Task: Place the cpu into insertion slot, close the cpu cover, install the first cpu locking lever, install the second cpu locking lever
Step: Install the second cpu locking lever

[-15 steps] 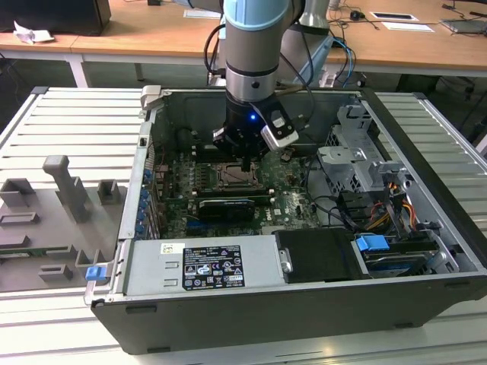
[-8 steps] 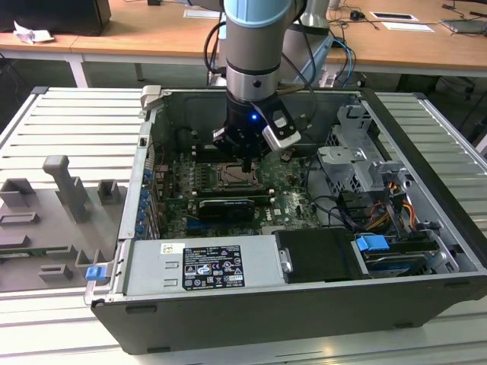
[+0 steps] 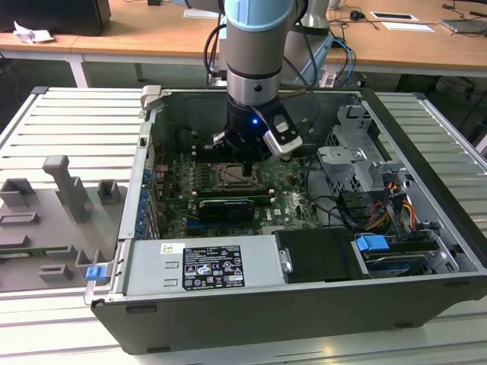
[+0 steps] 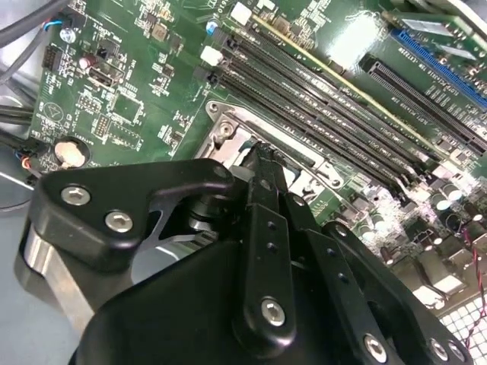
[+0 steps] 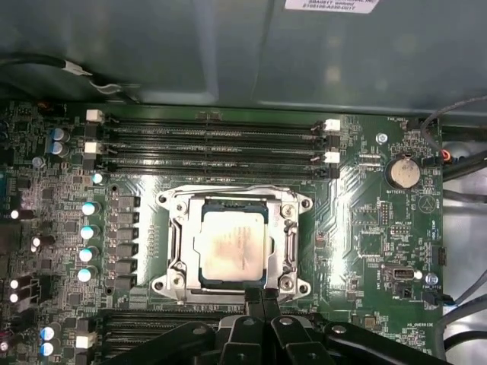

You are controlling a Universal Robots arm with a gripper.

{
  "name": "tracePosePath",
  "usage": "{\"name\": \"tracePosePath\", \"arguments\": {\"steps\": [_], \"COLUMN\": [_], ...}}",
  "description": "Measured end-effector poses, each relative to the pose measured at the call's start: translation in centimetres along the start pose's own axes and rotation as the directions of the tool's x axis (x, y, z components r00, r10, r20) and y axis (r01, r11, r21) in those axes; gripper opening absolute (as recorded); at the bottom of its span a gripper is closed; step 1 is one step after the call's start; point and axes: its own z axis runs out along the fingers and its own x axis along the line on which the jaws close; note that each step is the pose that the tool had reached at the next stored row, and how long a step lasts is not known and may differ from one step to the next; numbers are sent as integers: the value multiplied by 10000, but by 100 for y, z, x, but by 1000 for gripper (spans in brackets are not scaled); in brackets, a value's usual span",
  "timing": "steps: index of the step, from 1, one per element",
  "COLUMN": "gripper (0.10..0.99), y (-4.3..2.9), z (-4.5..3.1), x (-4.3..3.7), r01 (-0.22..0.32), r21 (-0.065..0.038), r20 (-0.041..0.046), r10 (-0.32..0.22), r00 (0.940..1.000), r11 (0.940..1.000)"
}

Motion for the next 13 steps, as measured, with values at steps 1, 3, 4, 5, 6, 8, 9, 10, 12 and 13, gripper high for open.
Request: {"name": "tracePosePath", "arguments": {"steps": [1,3,4,5,6,8,9,10,12,13], "gripper": [106,106,106,106,106,106,106,106,106,106], "y": [-12,-40,-46,-52,-58,-73,-79,-85,-107,-114], "z": [-1,-3,-3,-4,-4,-5,-6,-6,-7,-8], "x": [1,1,2,2,2,3,3,3,4,4], "r01": [-1,0,-1,0,-1,0,-1,0,-1,0], "r21": [0,0,0,0,0,-1,0,0,0,0], "r20": [0,0,0,1,0,0,0,0,0,0], "r10": [1,0,1,0,1,0,1,0,1,0], "r00": [10000,10000,10000,10000,10000,10000,10000,10000,10000,10000], "r11": [10000,10000,10000,10000,10000,10000,10000,10000,10000,10000]}}
